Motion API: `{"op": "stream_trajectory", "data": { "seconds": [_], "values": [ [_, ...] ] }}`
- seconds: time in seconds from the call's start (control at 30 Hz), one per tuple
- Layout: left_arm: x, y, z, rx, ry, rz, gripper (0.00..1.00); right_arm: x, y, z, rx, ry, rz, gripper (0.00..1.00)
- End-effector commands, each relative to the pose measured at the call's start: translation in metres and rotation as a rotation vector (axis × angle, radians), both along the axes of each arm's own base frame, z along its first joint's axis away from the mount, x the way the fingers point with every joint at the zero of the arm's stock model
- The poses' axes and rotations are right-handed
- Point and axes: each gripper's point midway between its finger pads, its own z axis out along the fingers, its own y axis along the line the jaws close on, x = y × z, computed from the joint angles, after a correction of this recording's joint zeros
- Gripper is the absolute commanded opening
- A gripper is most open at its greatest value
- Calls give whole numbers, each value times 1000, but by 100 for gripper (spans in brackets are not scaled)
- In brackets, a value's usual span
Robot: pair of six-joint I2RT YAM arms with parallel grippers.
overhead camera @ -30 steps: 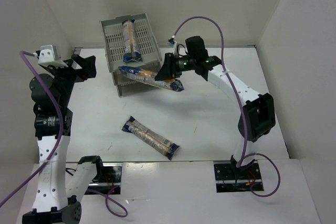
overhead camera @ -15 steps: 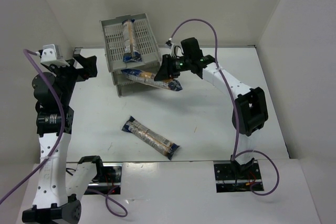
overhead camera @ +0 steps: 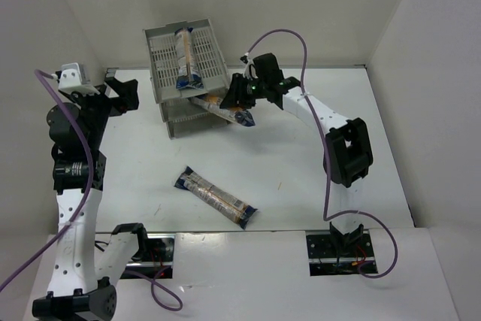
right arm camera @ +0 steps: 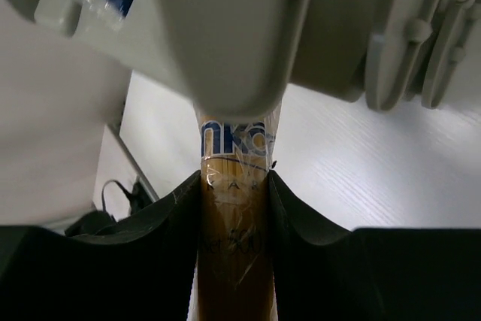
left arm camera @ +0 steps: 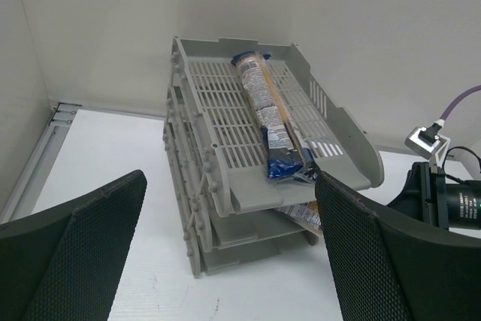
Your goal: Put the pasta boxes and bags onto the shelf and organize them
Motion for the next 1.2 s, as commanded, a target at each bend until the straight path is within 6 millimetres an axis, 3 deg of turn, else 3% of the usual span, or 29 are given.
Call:
{"op": "stream_trajectory", "data": {
  "seconds": [0.0,0.13,0.17,0.3,0.43,0.57,0.6,0.63,0.7,0.8,0.83,0.9,0.93,1.0,1.1,1.17],
  "values": [
    [3,6,10,8,-44,20,100,30,7,71,125,-111,-114,0],
    [12,7,4,6,-26,20,100,22,30,78,174,-68,-82,0],
    [12,7,7,7,-35,20,100,17,38,89,202,-69,-76,0],
    [23,9,2,24,-25,22,100,19,54,81,223,23,-109,0],
    [36,7,-13,60,0,-7,100,24,58,56,197,112,-171,0],
    [51,-4,-48,245,77,-123,100,26,60,42,186,156,-185,0],
    [60,-11,-71,285,140,-171,100,27,61,35,183,178,-193,0],
    [63,-21,-74,338,157,-225,100,28,62,29,181,195,-199,0],
    [66,-49,-119,465,284,-381,100,30,63,27,180,196,-200,0],
    [56,-95,-155,562,387,-584,100,33,65,22,183,219,-210,0],
    [51,-125,-155,626,350,-674,100,34,66,26,189,211,-209,0],
    [49,-159,-166,654,345,-790,100,35,67,21,187,228,-215,0],
    [44,-185,-162,664,316,-860,100,36,67,25,193,221,-214,0],
    [46,-213,-166,668,290,-932,100,38,67,24,189,217,-225,0],
    [35,-242,-154,663,197,-1041,100,38,65,20,181,220,-234,0],
    [37,-244,-150,655,180,-1033,100,38,65,20,181,220,-234,0]
  ]
}}
